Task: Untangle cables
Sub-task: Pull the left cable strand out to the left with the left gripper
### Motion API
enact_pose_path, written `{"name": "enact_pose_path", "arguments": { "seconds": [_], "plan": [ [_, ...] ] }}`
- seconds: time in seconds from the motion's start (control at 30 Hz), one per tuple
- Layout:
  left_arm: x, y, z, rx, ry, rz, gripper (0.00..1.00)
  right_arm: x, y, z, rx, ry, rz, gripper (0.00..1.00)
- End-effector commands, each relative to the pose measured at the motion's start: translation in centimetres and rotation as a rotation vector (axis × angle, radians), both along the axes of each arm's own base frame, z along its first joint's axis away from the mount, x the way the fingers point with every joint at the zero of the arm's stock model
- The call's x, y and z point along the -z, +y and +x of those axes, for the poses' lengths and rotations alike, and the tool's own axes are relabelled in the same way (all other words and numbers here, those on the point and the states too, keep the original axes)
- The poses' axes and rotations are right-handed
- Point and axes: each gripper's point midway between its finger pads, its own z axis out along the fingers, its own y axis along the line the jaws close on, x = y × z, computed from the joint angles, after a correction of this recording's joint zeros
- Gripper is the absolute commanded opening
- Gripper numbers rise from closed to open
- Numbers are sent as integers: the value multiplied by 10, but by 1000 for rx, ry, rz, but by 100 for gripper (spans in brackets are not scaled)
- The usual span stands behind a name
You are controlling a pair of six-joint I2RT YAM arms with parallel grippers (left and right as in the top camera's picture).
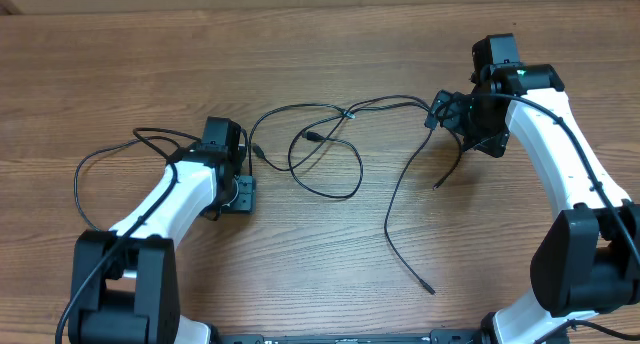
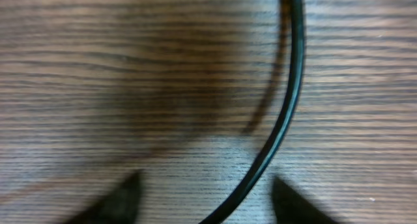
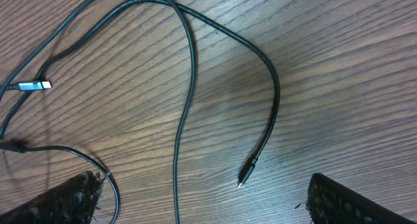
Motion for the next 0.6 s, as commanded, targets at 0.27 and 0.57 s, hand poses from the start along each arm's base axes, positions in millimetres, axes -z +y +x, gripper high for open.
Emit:
{"name": "enact_pose_path", "arguments": {
  "seconds": [0.27, 0.57],
  "plan": [
    [-7, 22, 17, -23, -45, 138, 4, -1, 2, -1, -12, -4, 3, 100],
    [-167, 47, 105, -133, -329, 138, 4, -1, 2, -4, -12, 9, 3, 100]
  ]
}}
